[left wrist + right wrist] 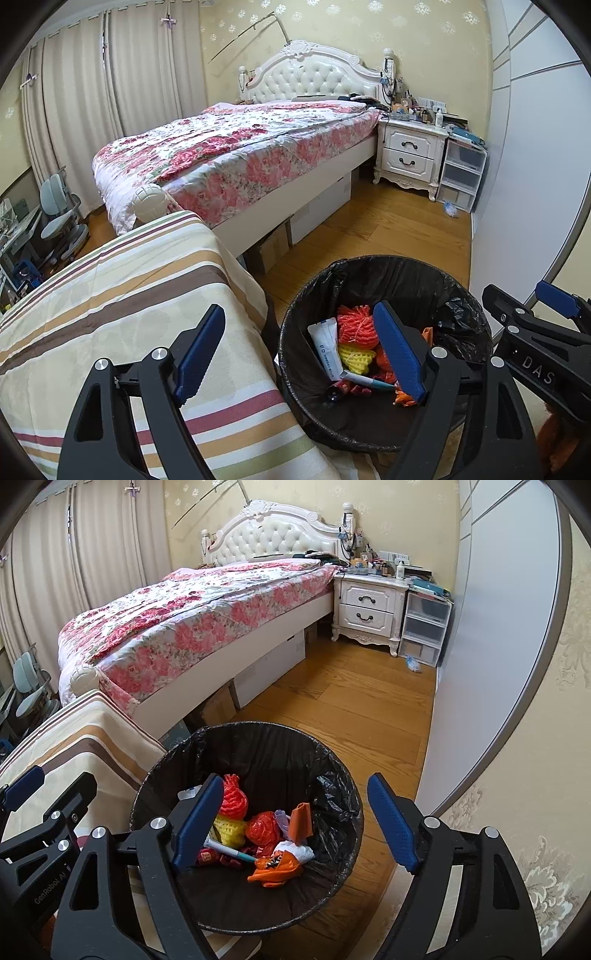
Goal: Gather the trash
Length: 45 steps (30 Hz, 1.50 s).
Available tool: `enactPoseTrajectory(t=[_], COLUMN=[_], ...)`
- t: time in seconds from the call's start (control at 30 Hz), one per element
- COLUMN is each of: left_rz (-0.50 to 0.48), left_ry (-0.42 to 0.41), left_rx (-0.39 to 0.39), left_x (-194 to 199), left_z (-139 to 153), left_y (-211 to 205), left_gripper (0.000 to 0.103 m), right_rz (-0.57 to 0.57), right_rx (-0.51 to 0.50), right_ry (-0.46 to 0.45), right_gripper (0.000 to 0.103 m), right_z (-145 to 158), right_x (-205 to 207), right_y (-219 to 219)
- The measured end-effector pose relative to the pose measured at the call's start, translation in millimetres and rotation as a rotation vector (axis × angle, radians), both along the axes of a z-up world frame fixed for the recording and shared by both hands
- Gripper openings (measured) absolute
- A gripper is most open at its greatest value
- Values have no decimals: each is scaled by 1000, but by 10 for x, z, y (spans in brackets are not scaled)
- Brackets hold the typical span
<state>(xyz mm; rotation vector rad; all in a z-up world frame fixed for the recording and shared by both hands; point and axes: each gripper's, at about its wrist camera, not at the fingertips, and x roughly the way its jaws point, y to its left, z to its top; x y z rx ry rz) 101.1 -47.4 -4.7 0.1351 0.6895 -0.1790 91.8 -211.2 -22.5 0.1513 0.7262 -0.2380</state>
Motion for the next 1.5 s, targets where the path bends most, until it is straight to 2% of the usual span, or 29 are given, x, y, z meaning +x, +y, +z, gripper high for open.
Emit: enactPoseTrajectory(t=[0.63,1.5], left_rz=[36,108], left_ry=[-57,-87], left_rx=[-14,-38], left_x=[-275,-814], left_z=[170,344], left_y=[244,713], left_gripper=[84,84], right_rz=[27,105], right_rx=[-21,-40], right_ry=[-36,-66], right_gripper=[86,87], right_z=[161,282], right_x=[-206,-733], right_y=[198,600])
